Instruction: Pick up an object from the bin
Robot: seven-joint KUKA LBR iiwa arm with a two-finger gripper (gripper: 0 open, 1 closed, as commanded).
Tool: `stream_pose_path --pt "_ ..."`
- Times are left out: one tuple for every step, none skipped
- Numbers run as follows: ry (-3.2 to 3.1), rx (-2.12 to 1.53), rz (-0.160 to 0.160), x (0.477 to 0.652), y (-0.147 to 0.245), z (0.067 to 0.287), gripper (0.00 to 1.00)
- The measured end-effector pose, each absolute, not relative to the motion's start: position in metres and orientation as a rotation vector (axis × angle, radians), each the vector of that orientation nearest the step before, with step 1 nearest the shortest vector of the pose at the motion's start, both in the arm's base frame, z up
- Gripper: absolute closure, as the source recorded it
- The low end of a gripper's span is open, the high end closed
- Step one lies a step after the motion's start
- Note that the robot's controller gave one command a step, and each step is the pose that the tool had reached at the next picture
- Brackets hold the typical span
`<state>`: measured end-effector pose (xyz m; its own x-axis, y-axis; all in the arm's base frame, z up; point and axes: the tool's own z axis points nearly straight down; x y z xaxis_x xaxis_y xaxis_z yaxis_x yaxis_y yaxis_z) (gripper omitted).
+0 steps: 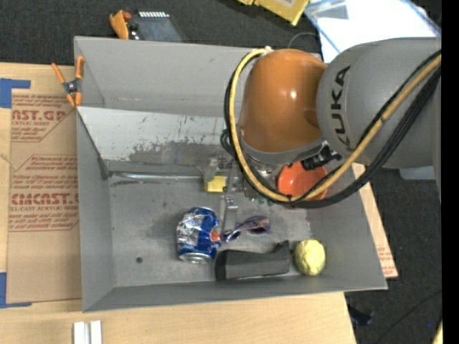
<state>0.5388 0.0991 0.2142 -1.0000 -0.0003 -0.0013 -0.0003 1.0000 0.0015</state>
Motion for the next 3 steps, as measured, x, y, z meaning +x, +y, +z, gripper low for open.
stream_pose_path --pt "3.137 0.064 0.004 0.509 0.088 0.126 0.00" --pt "3.130 0.229 0.005 0.499 0.087 0.116 0.00" --pt "3.130 -0.192 0.004 0.519 0.121 0.124 0.00"
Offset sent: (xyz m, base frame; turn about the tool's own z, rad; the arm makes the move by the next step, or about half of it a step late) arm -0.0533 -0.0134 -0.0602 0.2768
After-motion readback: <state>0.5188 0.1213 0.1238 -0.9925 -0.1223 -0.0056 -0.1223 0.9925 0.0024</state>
